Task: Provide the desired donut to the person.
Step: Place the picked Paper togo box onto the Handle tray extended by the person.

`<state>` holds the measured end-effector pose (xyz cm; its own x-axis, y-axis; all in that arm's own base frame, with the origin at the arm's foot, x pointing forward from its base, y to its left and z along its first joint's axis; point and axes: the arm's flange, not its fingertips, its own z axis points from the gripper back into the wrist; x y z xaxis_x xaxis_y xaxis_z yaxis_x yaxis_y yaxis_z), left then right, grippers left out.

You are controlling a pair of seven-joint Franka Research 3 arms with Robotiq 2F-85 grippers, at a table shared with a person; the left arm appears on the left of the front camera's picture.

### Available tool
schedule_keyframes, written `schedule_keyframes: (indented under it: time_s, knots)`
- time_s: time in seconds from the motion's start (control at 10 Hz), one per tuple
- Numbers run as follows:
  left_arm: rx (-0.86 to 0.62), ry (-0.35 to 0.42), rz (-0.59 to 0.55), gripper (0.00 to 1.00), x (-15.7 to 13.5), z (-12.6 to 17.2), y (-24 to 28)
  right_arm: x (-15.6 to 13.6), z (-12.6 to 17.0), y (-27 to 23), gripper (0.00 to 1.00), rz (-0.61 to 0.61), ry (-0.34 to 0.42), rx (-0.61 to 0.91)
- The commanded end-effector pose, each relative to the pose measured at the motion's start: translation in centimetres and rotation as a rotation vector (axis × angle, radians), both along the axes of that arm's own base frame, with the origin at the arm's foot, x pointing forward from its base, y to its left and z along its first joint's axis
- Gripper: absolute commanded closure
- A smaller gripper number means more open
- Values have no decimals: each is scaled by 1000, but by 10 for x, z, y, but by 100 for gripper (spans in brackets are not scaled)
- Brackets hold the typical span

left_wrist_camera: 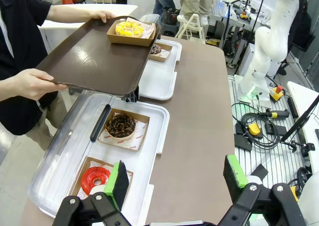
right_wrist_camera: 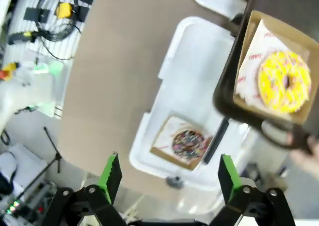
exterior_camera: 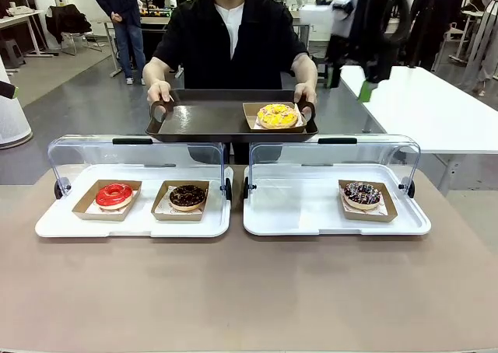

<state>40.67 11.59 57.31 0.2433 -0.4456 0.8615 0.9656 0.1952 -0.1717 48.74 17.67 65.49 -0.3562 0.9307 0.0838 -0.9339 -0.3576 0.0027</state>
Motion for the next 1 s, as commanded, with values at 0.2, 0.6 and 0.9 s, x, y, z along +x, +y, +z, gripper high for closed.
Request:
schedule_keyframes:
  time_s: [0.2,0.6,0.9]
  knots:
    - [-11,-7,1,0,0,2,0,-56,14,-64,0,-172,-33,14]
    - [-11,-7,1,0,0,2,0,-55,31,-73,0,-161,-27,6]
    - [-11,-7,1,0,0,2,0,-55,31,-73,0,-161,-27,6]
